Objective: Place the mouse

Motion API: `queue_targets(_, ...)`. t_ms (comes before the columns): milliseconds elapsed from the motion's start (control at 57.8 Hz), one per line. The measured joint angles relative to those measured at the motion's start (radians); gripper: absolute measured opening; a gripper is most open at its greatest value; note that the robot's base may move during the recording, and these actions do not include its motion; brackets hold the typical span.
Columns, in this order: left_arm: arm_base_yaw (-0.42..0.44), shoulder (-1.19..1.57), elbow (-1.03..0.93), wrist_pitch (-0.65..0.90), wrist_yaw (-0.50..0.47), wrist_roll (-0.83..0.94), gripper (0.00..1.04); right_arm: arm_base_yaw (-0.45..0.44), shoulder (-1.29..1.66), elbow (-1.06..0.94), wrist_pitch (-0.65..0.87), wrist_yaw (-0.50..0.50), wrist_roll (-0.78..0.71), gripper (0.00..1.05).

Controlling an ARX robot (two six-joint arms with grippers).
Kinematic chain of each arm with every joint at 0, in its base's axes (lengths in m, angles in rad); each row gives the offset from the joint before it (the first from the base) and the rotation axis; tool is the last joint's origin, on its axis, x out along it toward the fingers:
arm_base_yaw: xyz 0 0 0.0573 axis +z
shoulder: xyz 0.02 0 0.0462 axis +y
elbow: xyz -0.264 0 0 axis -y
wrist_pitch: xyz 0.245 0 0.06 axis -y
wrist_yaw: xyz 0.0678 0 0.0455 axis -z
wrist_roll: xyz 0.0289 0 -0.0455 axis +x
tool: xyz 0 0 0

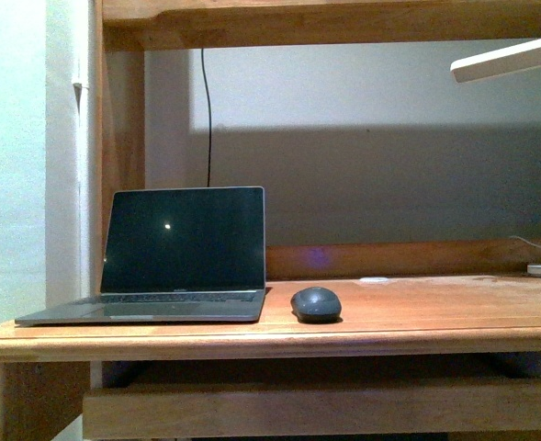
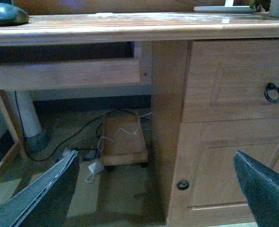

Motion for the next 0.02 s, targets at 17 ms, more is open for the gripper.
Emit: queue_targets(17, 0.000, 0.000, 0.000, 0.000, 0.000, 0.000, 0.97, 0.000, 0.000, 0.000, 0.000, 0.000, 0.000, 0.97)
